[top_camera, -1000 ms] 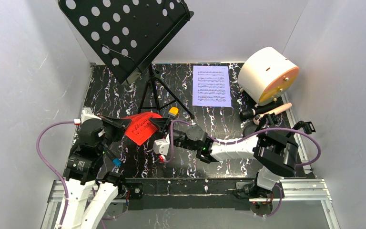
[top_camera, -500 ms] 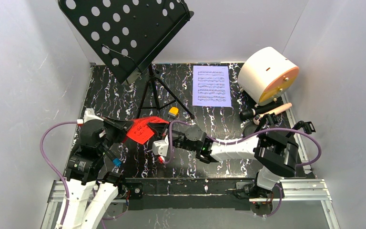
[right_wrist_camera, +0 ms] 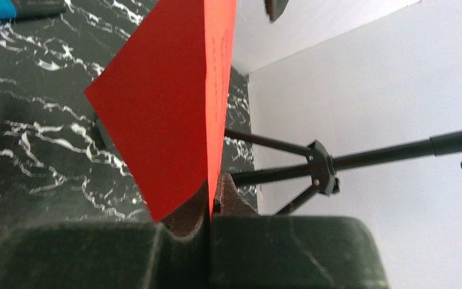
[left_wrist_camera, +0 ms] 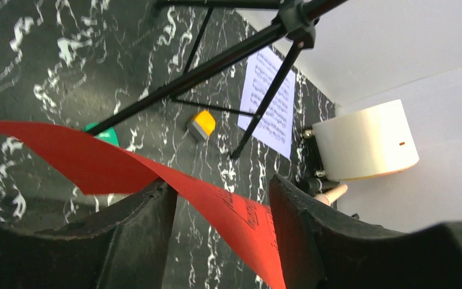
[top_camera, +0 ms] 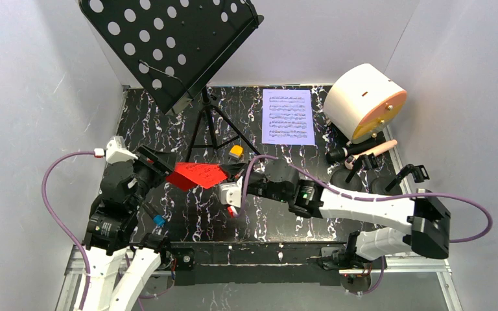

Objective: Pack up the instrument practice props
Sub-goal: Place the sheet music at the center of the board.

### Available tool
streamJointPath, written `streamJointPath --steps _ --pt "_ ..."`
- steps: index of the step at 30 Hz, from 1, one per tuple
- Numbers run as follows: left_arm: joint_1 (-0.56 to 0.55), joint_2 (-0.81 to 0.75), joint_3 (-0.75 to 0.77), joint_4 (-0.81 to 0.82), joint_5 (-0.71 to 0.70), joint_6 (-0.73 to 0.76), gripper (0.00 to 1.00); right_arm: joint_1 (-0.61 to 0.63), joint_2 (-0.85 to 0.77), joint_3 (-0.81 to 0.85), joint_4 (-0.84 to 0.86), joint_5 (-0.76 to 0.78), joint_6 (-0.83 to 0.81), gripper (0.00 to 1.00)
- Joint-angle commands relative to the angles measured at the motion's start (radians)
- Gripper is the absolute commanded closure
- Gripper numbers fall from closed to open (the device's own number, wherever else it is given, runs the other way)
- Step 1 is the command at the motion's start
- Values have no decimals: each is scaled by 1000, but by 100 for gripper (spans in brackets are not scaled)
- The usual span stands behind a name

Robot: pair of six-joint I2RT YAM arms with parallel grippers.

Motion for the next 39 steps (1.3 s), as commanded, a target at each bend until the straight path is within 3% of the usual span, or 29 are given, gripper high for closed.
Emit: streamJointPath --steps 1,12,17,27,33,39 --pt "1 0 37 91 -70 232 41 0 -90 100 -318 100 16 99" --pt "1 -2 -88 318 -148 526 10 -56 -160 279 -727 267 -44 99" --pt "1 16 -158 386 -157 594 4 -169 -128 357 -815 302 -126 99" --pt "1 -29 -312 484 -145 634 2 -445 -8 504 -802 205 -263 99" --pt "-4 -46 -308 444 -203 642 2 -624 100 509 -622 133 -365 99" --pt "-8 -49 -306 438 -209 637 2 -724 282 641 -505 76 -403 99"
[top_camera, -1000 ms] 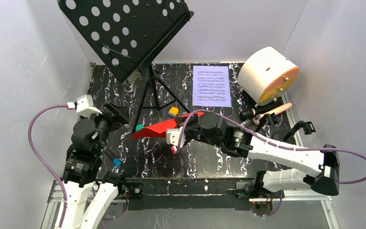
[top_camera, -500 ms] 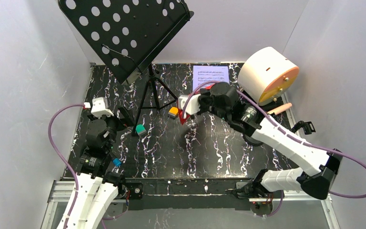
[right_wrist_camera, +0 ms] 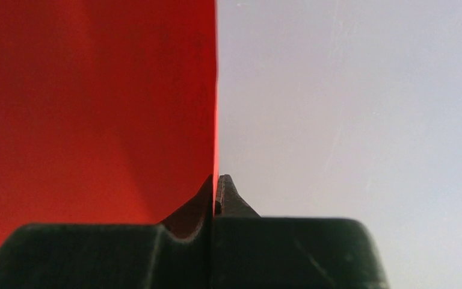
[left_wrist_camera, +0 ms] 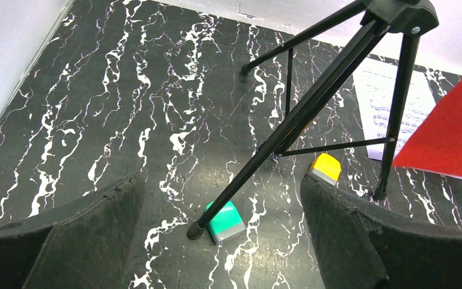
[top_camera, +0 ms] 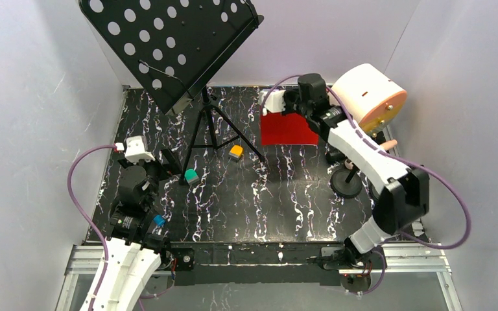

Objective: Pack up the instrument practice props
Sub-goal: Place the sheet music at the center of the board.

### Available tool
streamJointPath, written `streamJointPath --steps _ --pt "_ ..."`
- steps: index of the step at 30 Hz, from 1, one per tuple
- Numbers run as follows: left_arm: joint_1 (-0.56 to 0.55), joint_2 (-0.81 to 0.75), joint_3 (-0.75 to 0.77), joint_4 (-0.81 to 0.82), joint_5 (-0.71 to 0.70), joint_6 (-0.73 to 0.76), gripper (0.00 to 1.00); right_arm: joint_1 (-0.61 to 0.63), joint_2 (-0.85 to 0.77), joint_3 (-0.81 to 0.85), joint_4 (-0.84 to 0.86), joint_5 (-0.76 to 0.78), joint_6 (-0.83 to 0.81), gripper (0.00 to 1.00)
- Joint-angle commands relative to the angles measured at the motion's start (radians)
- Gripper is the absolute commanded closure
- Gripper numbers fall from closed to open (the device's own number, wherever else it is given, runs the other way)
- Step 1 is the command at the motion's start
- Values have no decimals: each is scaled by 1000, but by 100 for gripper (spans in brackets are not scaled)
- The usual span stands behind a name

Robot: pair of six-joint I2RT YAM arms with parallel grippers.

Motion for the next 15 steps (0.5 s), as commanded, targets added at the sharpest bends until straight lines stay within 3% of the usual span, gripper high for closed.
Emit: streamJointPath --steps 1,8,15 --pt "-7 -9 8 2 -39 9 2 -55 124 150 176 -60 -98 99" --pt "-7 -15 8 -2 -51 7 2 -84 235 239 354 -27 -242 99" --pt "-7 -22 9 -5 -49 4 2 -84 200 69 425 -18 -257 99"
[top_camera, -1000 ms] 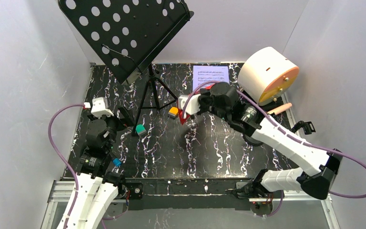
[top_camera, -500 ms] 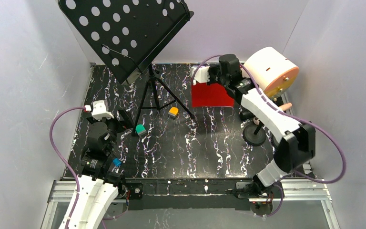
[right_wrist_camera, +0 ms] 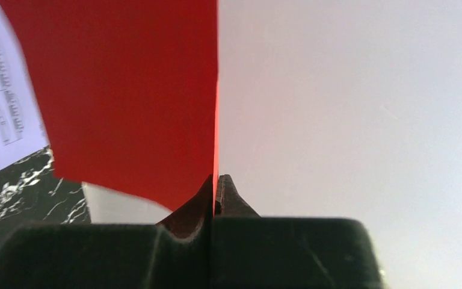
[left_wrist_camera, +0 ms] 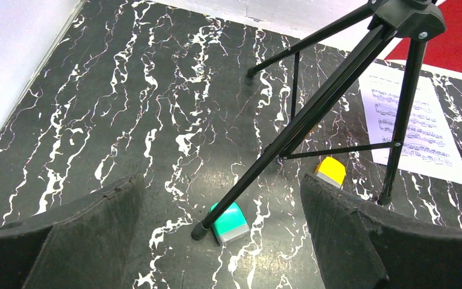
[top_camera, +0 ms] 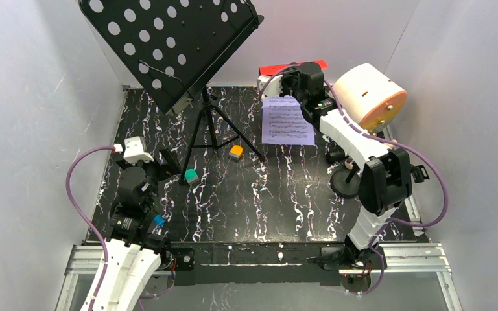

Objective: Pack up the instrument practice props
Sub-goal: Place the sheet music at the center of the board.

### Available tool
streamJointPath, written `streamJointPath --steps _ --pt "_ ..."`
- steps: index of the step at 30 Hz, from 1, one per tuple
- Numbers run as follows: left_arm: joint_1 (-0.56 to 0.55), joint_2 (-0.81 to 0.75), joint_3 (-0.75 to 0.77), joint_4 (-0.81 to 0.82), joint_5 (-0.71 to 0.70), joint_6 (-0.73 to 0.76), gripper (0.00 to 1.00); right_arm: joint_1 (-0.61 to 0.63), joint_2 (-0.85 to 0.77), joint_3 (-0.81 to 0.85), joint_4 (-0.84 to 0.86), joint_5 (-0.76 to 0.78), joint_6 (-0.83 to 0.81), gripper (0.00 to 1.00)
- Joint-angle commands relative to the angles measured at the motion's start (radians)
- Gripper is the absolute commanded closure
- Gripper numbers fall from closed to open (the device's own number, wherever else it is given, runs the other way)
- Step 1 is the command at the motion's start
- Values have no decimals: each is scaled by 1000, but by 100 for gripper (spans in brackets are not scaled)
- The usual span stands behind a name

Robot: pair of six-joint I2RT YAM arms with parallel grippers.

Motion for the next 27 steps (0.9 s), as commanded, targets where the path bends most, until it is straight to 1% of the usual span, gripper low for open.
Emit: streamJointPath --steps 1,6,12,15,19,27 --pt "-5 -12 9 1 -18 2 2 2 -46 -125 103 -9 -32 99" --pt "-7 -11 8 2 -12 1 2 2 -18 -281 151 1 4 99" --pt "-7 -11 5 1 -2 1 2 2 67 -405 248 28 69 99" --pt "-8 -8 6 2 4 1 2 2 101 -426 253 3 118 99" --pt "-9 -6 5 4 7 1 2 2 152 -443 265 7 144 99" --pt "-9 -5 4 6 10 1 2 2 193 -442 250 51 205 99"
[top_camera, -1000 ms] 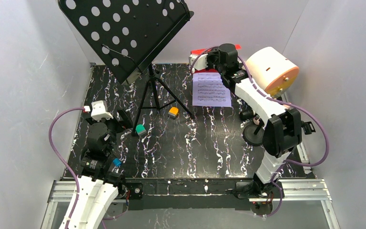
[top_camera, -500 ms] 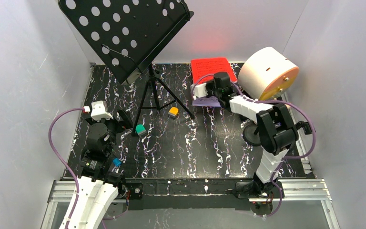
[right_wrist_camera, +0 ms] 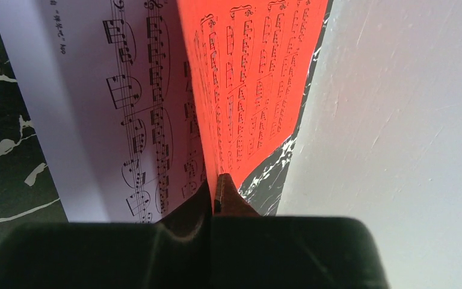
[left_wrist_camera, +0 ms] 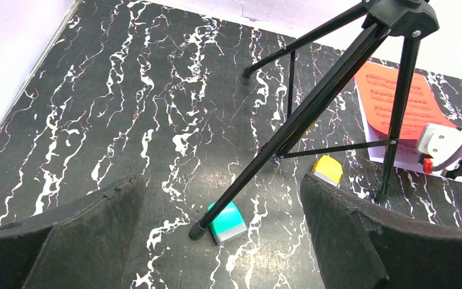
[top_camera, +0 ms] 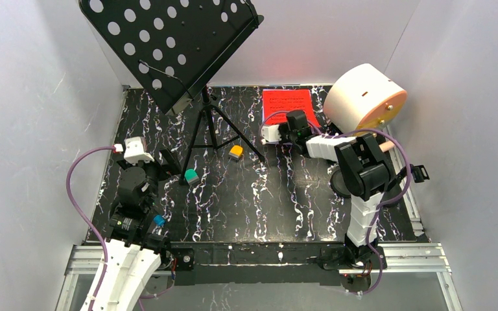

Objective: Pack up the instrument practice props
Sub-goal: Place the sheet music at the center of the board.

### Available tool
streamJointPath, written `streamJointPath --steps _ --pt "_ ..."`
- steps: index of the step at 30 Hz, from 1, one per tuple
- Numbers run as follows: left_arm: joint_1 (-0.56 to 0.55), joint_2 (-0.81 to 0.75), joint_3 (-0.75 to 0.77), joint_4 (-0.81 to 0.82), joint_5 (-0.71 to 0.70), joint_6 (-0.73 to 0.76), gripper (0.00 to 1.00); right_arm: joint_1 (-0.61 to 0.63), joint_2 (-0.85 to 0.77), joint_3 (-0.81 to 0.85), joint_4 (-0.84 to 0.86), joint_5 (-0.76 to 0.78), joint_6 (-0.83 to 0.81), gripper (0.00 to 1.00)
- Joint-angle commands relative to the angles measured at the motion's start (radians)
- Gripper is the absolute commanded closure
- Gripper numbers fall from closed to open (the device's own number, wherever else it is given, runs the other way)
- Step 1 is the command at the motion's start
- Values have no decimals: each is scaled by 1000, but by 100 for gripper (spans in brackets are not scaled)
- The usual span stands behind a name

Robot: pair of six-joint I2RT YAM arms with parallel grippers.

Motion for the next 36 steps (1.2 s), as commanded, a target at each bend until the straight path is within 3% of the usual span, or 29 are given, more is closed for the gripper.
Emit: streamJointPath --steps 1,29,32,36 --pt "-6 -2 4 6 2 0 2 1 7 4 54 21 66 99" --pt "-5 2 3 5 3 2 2 36 58 28 94 29 78 99" --pt "-5 0 3 6 5 2 2 36 41 20 54 20 78 88" --pt "-6 -1 3 6 6 2 2 36 17 -10 39 35 70 84"
